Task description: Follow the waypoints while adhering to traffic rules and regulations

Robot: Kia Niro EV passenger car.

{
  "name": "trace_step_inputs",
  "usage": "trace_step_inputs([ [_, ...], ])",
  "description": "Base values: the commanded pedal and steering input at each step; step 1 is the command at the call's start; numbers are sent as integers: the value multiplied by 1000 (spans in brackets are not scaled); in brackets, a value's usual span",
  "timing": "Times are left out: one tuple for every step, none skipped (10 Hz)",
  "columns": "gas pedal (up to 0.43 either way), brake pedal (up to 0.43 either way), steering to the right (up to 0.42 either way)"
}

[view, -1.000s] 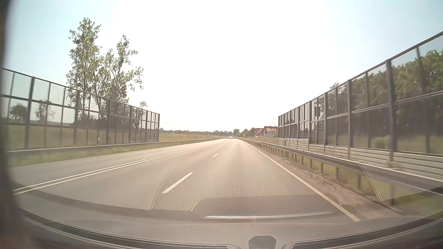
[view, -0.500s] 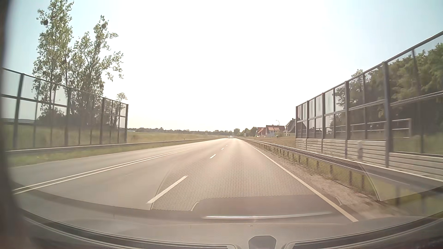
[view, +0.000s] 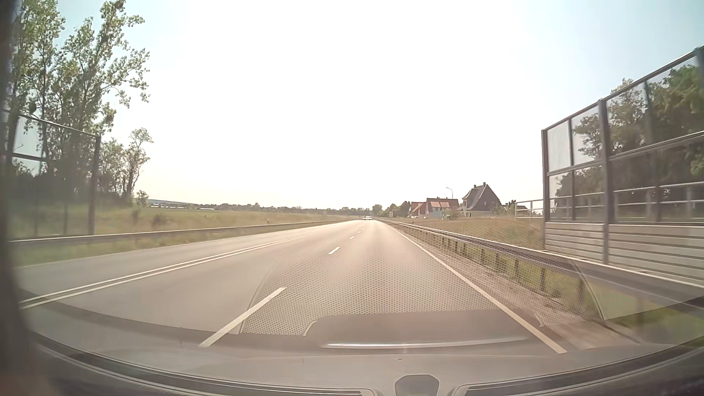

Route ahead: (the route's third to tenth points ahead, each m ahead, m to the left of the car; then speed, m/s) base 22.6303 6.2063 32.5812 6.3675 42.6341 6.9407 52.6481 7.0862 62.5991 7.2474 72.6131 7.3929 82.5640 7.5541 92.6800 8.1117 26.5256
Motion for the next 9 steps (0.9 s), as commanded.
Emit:
trace_step_inputs([
  [461, 6, 3],
  [461, 6, 3],
  [461, 6, 3],
  [461, 6, 3],
  [461, 6, 3],
  [461, 6, 3],
  [461, 6, 3],
  [461, 6, 3],
  [461, 6, 3],
])
